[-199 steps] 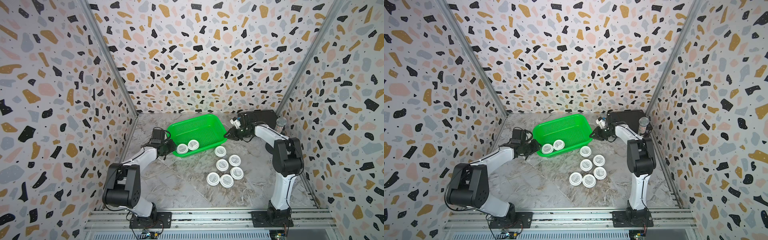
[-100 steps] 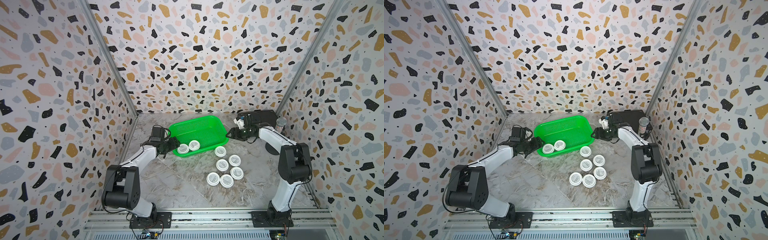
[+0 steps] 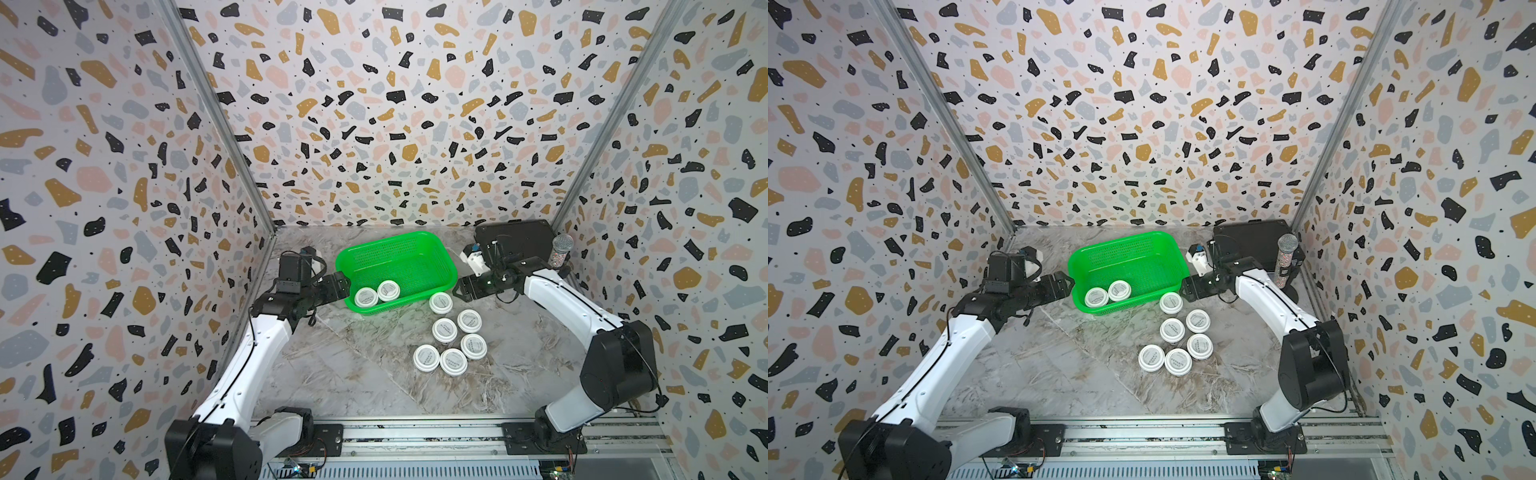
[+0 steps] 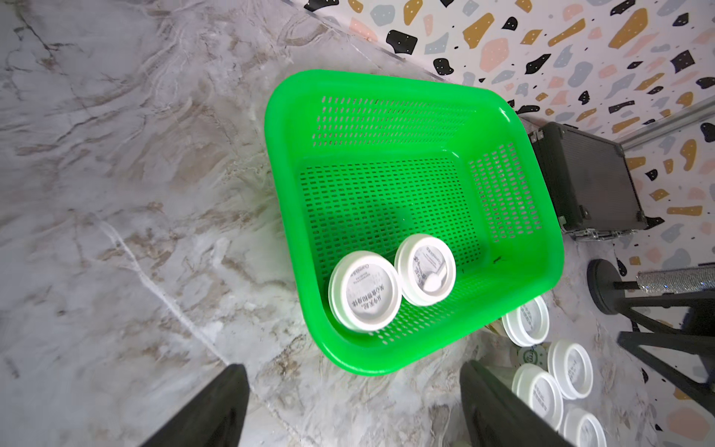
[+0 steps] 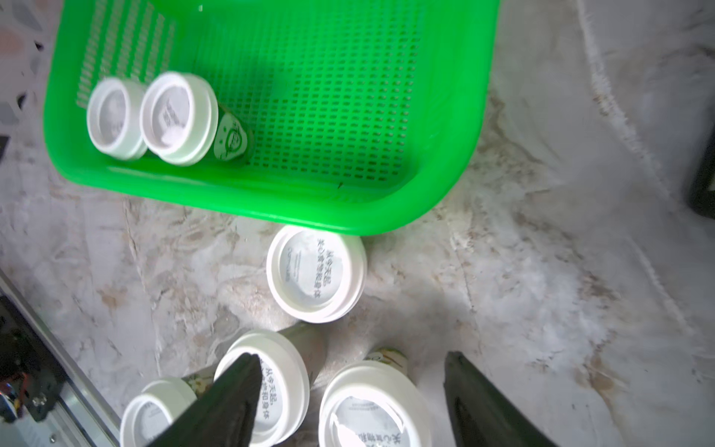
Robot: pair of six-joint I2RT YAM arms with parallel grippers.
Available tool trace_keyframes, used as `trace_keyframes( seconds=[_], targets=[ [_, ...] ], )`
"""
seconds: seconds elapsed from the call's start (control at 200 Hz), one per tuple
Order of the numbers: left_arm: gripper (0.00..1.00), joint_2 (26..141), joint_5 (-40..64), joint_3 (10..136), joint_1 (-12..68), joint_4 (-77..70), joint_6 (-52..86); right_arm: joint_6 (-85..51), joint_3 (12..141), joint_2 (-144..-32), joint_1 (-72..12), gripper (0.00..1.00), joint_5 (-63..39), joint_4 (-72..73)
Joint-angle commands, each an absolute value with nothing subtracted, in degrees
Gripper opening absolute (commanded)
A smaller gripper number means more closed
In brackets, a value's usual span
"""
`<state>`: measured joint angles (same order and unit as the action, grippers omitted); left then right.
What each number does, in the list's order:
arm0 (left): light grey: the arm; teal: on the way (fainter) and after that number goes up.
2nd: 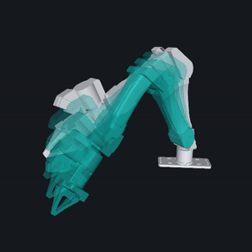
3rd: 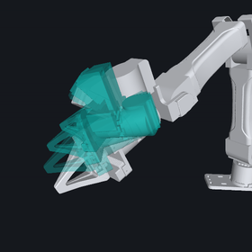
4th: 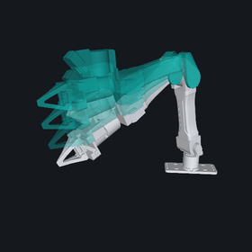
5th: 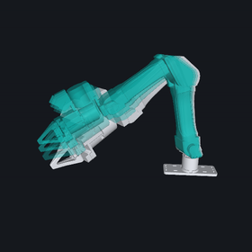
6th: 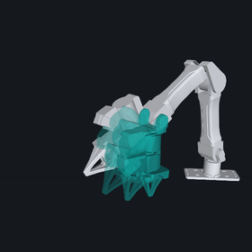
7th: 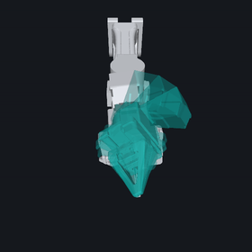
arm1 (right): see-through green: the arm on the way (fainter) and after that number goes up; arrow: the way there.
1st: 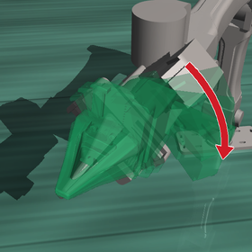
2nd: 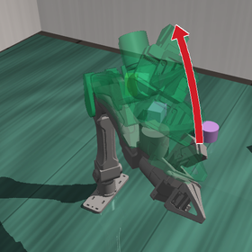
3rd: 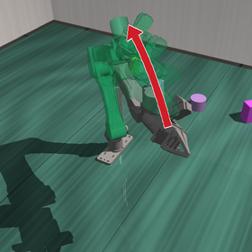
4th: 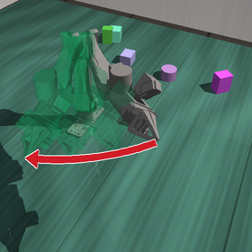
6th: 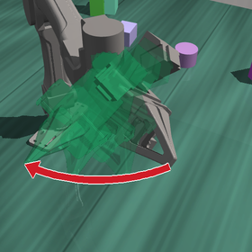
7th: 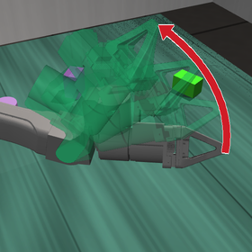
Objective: Put the yogurt in the basket
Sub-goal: Adjust the basket at the center of the board, then pick up the yogurt from the center of the board.
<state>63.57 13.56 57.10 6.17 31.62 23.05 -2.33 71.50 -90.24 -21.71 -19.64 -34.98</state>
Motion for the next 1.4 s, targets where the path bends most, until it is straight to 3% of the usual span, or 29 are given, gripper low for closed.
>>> trace_keyframes(
  seconds=[0.0, 0.546, 1.397],
  targets=[
    [0.89, 60.15, 16.21, 55.05, 6.33, 36.46, 17.45, -1.74, 70.57, -89.06, -24.47, 0.80, -14.41, -35.08],
    [0.90, 57.50, 17.93, 50.46, 6.33, 35.54, 17.03, -3.88, 75.64, -97.81, -32.16, 0.81, -4.45, -32.75],
    [0.90, 57.43, 17.49, 50.45, 6.33, 36.04, 16.56, -4.35, 78.64, -102.92, -35.07, 0.77, -1.80, -33.53]
  ],
)
